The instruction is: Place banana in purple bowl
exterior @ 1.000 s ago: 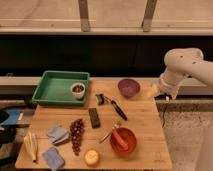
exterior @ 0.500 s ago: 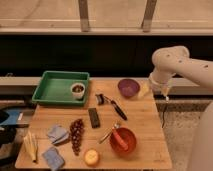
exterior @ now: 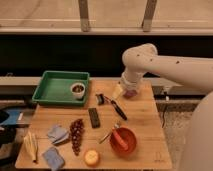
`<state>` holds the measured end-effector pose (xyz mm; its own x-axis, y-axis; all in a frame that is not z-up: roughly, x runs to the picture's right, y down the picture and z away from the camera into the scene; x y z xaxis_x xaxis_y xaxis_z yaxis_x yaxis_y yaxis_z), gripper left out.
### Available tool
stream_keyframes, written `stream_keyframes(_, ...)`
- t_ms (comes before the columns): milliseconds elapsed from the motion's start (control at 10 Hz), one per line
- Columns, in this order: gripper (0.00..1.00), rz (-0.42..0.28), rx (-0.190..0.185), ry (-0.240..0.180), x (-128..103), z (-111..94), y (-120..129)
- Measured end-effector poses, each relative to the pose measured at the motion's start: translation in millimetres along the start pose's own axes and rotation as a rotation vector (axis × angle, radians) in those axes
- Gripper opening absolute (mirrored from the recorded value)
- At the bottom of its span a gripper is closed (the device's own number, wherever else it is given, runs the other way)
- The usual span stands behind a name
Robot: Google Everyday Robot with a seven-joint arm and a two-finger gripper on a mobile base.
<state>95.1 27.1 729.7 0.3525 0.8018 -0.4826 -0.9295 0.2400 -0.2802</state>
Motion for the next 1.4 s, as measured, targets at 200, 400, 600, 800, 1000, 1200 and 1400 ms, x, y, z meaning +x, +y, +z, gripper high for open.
stream_keyframes(200,0.80,-0.019,-0.016,-0.005,-3,1,18)
stream_keyframes(400,0.80,-0.021,-0.012,-0.005,-4,1,17)
stream_keyframes(600,0.80,-0.019,-0.013,-0.005,-3,1,17)
stream_keyframes(800,0.80,-0.028,-0.025,-0.007,-3,1,18)
stream_keyframes(1000,0.80,-0.072,-0.043,-0.024,-7,0,33)
stream_keyframes(1200,0.80,-0.144,-0.066,-0.037,-21,3,72)
stream_keyframes(1400,0.80,-0.235,-0.086,-0.047,-39,7,127)
